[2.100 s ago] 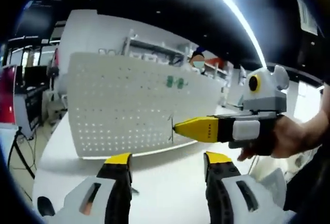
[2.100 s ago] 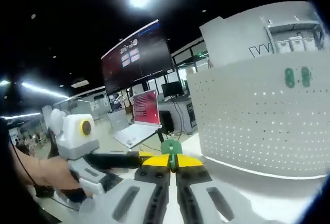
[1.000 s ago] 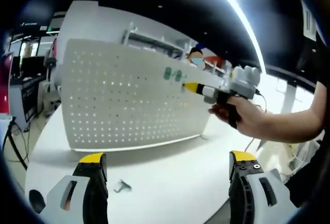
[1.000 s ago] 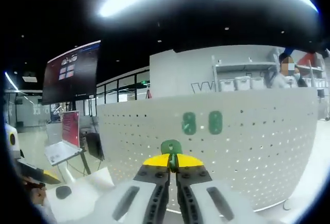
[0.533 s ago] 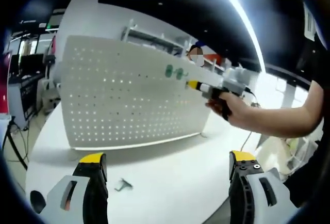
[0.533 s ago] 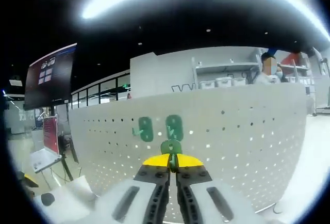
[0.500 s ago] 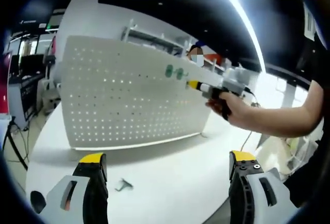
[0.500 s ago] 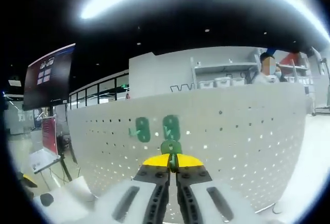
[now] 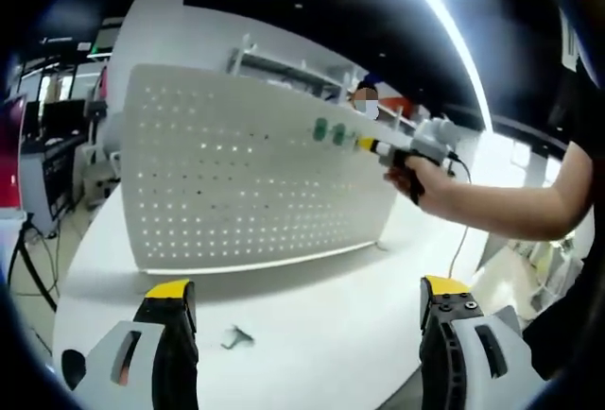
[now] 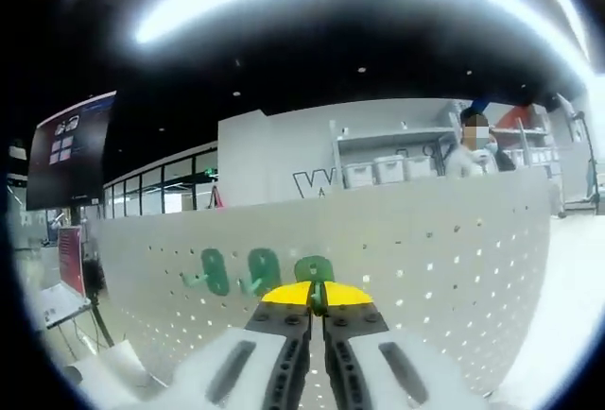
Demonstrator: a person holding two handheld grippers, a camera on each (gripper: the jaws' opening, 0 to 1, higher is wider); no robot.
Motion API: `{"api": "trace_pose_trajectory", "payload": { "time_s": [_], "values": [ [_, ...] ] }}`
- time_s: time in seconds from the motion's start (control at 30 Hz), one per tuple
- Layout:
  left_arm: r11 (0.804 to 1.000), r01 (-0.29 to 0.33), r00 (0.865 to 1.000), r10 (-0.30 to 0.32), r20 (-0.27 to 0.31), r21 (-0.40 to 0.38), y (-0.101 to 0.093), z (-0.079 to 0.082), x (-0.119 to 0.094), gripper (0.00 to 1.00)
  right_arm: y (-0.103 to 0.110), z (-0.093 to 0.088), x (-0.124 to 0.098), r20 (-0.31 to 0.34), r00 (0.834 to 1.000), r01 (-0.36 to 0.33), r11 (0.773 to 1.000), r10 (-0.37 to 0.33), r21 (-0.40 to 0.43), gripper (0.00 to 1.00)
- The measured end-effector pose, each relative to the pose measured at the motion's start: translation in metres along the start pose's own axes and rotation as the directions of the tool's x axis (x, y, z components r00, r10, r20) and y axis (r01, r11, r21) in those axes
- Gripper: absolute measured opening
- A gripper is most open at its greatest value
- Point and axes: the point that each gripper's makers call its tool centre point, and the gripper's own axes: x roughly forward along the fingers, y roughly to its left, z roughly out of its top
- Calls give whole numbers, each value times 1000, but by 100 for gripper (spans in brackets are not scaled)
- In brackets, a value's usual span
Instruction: Insert the hook assembly into the mounting plate slot until the hook locks in place.
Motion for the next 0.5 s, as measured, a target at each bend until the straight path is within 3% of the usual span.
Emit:
{"api": "trace_pose_trajectory", "payload": {
  "time_s": [0.5],
  "values": [
    [1000,-4,1000,4,-4,-6,3,-1,2,99,-5,10,9,39,999,19,1000,-18,-12,0]
  ]
}}
